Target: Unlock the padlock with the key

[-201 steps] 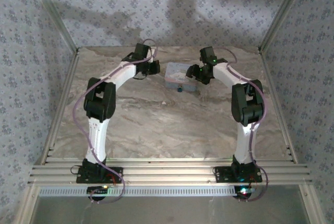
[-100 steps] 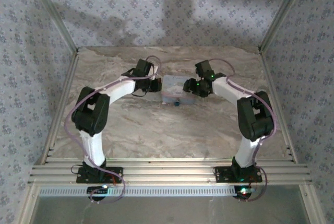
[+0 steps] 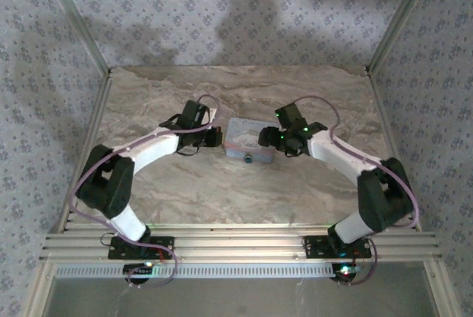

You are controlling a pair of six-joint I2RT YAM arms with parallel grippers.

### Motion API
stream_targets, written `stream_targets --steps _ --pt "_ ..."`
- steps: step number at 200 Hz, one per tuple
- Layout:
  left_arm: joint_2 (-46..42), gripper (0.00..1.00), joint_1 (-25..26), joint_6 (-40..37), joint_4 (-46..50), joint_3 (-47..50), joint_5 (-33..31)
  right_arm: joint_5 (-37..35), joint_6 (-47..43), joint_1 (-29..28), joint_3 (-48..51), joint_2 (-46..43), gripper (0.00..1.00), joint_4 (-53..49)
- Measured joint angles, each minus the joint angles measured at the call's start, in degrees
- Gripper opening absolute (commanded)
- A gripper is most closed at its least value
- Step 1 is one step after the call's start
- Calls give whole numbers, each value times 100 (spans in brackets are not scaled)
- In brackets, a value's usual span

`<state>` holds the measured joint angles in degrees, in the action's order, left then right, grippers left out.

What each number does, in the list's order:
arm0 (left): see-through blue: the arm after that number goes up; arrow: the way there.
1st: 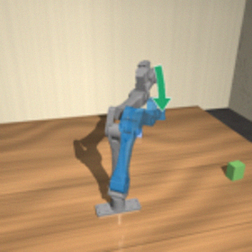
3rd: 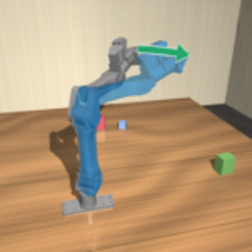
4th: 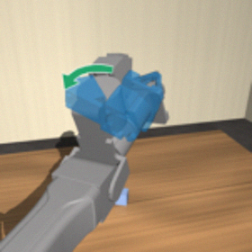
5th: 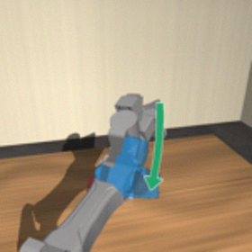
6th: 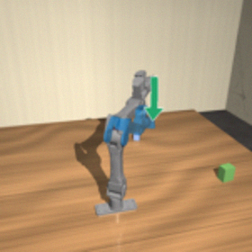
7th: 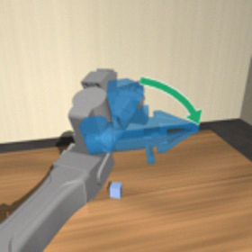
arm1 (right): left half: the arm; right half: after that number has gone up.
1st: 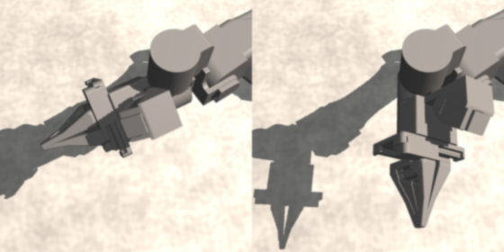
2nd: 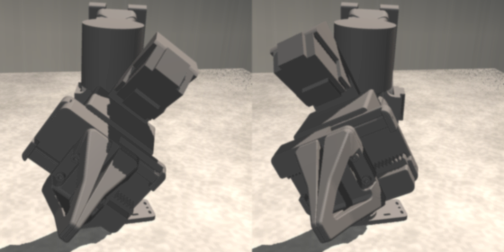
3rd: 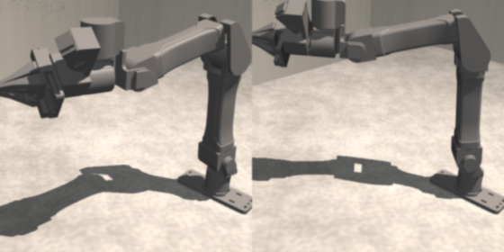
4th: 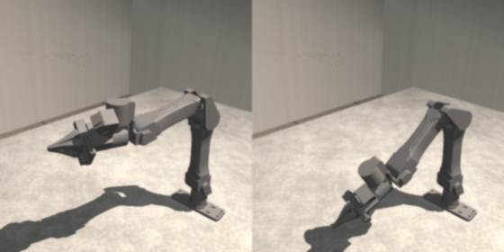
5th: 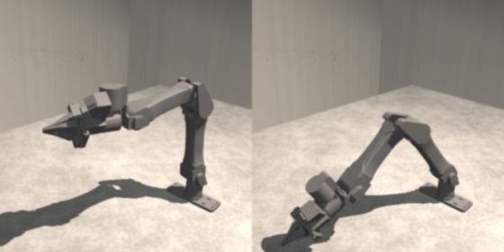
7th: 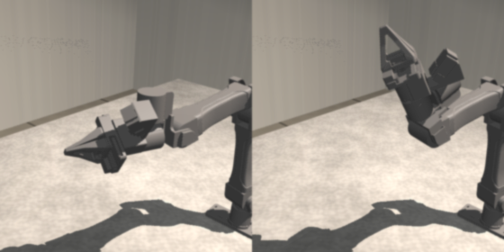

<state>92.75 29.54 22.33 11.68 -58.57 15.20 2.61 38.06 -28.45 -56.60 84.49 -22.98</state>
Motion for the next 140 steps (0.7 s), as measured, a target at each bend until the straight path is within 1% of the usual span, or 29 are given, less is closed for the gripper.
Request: stream_targets --steps 19,31,40,59,79,97,116,140 --pt "-481 0 -192 -24 -37 350 -4 -275 118 -17 319 -643 74 -17" --pt "-841 0 -321 -48 -37 619 -7 -483 256 -138 575 -1021 73 -4" --pt "-1075 0 -400 -79 -33 802 -7 -632 380 -315 780 -1241 72 4" --pt "-1587 0 -481 -142 -15 1213 -2 -964 719 -1001 1132 -1397 70 48" --pt "-2055 0 -490 -153 13 1641 63 -1283 1080 -1856 1191 -1003 71 136" --pt "-2415 0 -490 -125 35 2006 179 -1484 1325 -2433 1003 -278 70 210" --pt "-2857 0 -490 -20 52 2433 323 -1572 1451 -2680 608 520 69 254" --pt "-3491 0 -455 155 81 2905 387 -1641 1532 -2684 177 1172 67 380"
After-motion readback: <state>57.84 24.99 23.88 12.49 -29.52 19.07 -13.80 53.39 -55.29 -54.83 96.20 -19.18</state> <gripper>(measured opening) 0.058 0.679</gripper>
